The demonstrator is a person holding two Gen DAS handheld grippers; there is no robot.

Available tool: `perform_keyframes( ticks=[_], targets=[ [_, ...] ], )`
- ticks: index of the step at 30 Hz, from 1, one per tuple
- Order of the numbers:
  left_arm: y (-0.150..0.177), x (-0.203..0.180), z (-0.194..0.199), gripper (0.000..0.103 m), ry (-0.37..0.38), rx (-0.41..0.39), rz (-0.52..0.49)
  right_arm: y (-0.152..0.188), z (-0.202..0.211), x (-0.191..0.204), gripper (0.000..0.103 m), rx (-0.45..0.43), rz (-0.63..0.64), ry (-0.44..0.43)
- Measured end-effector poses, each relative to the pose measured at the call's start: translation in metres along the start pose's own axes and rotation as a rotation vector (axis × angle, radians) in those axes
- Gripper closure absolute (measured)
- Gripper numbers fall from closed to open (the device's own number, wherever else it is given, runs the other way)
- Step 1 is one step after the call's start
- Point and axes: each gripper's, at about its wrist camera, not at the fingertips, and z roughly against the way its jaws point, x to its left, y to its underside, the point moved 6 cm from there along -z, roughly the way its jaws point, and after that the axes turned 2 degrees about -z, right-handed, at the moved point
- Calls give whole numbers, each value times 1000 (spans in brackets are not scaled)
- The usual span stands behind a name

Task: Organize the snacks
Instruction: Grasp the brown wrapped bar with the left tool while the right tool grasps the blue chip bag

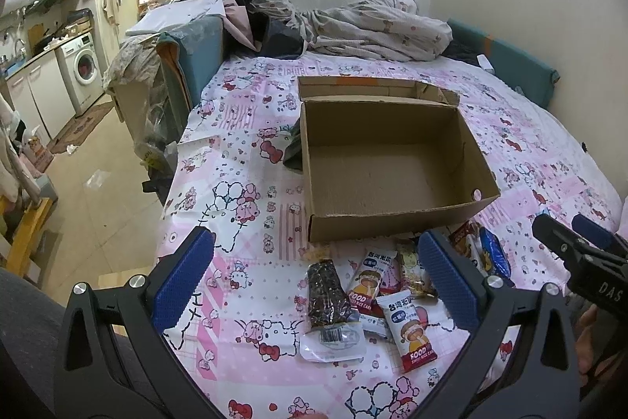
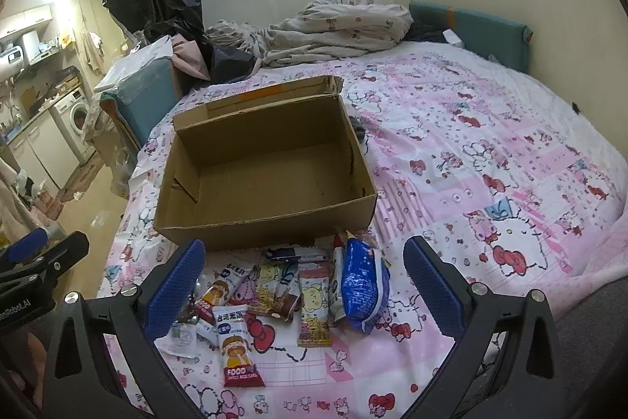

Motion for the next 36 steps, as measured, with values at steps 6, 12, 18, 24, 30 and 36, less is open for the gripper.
perform_keyframes(
  ticks=[6,12,18,24,30,36],
  targets=[
    [-1,7,-11,0,-16,55,44,-18,-4,-17,0,35,-61,-28],
    [-5,7,-28,0,3,138,62,-38,-23,-36,0,101,-65,-24],
    [1,11,-59,0,-8,293,87,-43,-53,-54,0,226,-82,-25],
    [19,19,-87,0,-28,423,119,-24,-77,-73,0,328,-142,-1],
    [45,32,-108,4,-40,557,192,-6,-90,-87,0,399,-232,7],
    [79,25,-128,17,-33,672,231,-8,-93,-90,0,400,-260,-3]
  ],
)
